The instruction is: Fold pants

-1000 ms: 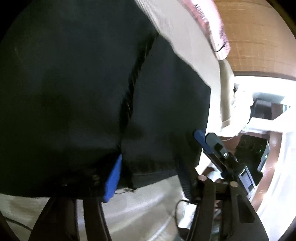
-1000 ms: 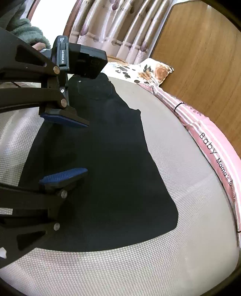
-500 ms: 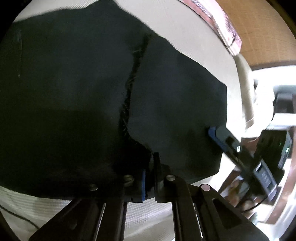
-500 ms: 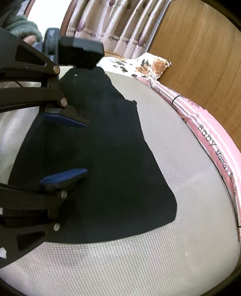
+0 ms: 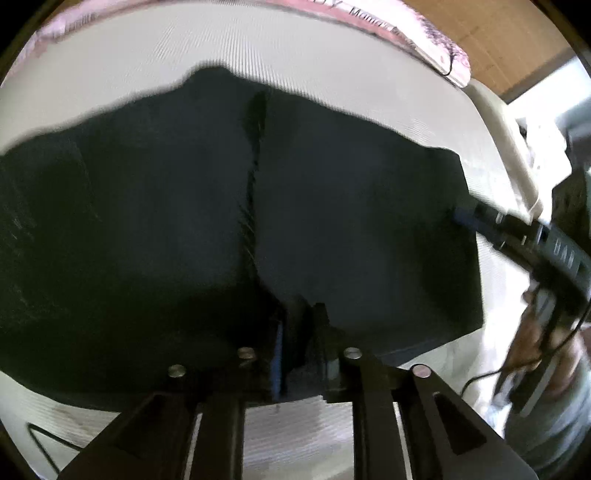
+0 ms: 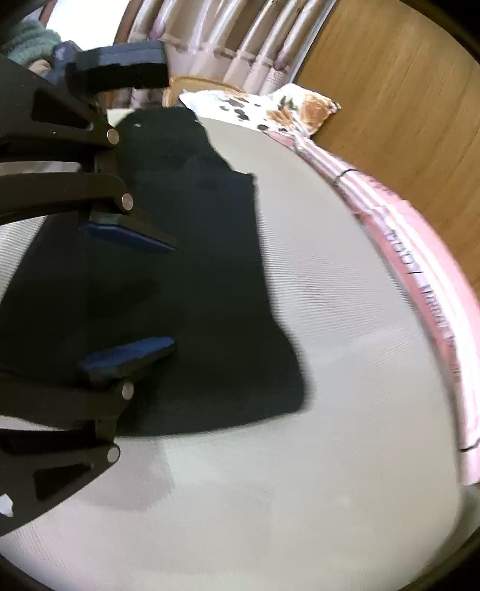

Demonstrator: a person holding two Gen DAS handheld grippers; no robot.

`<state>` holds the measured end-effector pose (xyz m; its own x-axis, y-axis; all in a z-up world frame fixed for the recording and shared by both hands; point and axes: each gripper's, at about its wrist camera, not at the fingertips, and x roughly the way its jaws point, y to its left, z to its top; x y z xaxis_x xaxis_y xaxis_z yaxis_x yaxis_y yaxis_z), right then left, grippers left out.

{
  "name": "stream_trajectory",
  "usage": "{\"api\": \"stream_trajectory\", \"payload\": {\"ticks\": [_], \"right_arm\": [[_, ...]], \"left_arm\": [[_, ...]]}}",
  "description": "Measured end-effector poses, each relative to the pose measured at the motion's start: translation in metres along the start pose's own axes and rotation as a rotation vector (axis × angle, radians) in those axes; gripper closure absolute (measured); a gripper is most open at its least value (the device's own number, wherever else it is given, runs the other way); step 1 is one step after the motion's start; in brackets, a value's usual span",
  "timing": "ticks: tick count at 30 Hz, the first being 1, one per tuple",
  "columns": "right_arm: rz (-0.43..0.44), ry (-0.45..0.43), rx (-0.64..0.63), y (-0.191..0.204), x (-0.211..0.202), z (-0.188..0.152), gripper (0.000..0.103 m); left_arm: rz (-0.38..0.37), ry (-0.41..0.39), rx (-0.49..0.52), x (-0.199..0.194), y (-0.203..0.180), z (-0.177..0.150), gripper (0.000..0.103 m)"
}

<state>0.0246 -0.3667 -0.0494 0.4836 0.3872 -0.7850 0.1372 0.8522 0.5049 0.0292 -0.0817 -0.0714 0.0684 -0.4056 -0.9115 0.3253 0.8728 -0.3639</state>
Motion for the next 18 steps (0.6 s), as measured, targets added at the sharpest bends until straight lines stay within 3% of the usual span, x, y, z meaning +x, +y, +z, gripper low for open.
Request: {"api": "stream_trajectory", "payload": {"ticks": [4, 7, 9, 11, 14, 18], "right_arm": [[-0.089, -0.068, -0.03, 0.003, -0.007, 0.027, 0.057], [-0.205, -0.089, -0.087, 0.005, 0.003, 0.043, 0.064], [-0.276, -0.072, -0.128, 0.005, 0.016, 0.051, 0.072], [-0.309, -0.051, -0.149, 0.004, 0.026, 0.054, 0.075], [-0.312, -0.04, -0.156, 0.0, 0.032, 0.056, 0.075], [-0.312, -0.054, -0.155, 0.002, 0.024, 0.053, 0.073]], "left_arm": [[0.09, -0.148, 0.069, -0.02, -0.004, 0.009, 0.08], [0.066, -0.208, 0.108, -0.019, -0.015, 0.022, 0.071], [0.052, -0.252, 0.154, -0.01, -0.027, 0.034, 0.071], [0.049, -0.253, 0.178, 0.002, -0.036, 0.045, 0.07], [0.066, -0.184, 0.157, 0.034, -0.035, 0.064, 0.071], [0.093, -0.202, 0.19, 0.033, -0.037, 0.058, 0.071]]}}
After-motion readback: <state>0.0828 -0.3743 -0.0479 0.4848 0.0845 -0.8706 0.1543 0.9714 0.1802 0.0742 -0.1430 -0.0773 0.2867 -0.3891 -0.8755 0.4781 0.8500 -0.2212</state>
